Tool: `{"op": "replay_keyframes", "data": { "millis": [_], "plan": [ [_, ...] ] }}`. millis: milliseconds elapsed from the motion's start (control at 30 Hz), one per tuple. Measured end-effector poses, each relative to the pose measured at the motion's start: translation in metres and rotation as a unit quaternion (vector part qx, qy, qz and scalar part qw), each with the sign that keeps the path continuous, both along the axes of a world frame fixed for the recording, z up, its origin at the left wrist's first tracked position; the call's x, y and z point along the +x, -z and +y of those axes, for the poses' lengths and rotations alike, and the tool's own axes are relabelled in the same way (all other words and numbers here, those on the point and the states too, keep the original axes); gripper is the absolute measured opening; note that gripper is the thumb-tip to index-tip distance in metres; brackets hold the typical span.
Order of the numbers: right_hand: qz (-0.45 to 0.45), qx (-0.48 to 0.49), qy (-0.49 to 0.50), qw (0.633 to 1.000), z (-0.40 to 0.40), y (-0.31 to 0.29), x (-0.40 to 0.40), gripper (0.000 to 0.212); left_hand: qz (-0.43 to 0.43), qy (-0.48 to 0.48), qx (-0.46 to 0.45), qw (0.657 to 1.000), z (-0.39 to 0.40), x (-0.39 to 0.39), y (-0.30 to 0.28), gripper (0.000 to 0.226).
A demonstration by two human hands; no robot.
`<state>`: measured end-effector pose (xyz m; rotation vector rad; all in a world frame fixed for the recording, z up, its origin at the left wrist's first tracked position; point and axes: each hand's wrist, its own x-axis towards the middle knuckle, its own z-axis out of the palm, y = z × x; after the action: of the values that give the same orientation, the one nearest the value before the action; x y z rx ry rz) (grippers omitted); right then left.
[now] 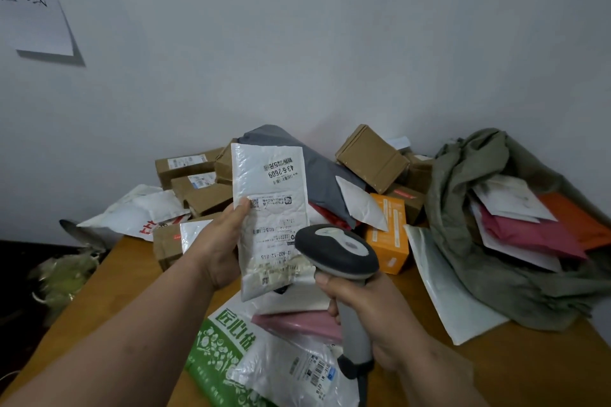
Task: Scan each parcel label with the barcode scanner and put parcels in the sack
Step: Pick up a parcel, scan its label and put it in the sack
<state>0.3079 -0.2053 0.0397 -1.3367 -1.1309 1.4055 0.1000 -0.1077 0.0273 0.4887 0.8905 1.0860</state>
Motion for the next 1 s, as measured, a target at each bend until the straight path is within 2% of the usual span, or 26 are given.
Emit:
{"op": "replay_keyframes", "data": {
  "millis": [500, 700, 1000],
  "plan": [
    [-0.003, 0.012, -0.037, 0.999, -0.013, -0.013, 0.007, 0.015, -0.013, -0.008, 0.033, 0.999, -0.006, 0.010, -0.015, 0.039],
    [0.000, 0.020, -0.038, 0.999, -0.014, -0.015, 0.010, 0.007, -0.011, -0.010, 0.040, 0.999, -0.012, 0.016, -0.017, 0.037],
    [0.000, 0.016, -0.049, 0.999, -0.016, -0.013, 0.023, 0.009, 0.003, -0.011, 0.045, 0.999, -0.019, 0.028, -0.017, 0.040]
  ]
}}
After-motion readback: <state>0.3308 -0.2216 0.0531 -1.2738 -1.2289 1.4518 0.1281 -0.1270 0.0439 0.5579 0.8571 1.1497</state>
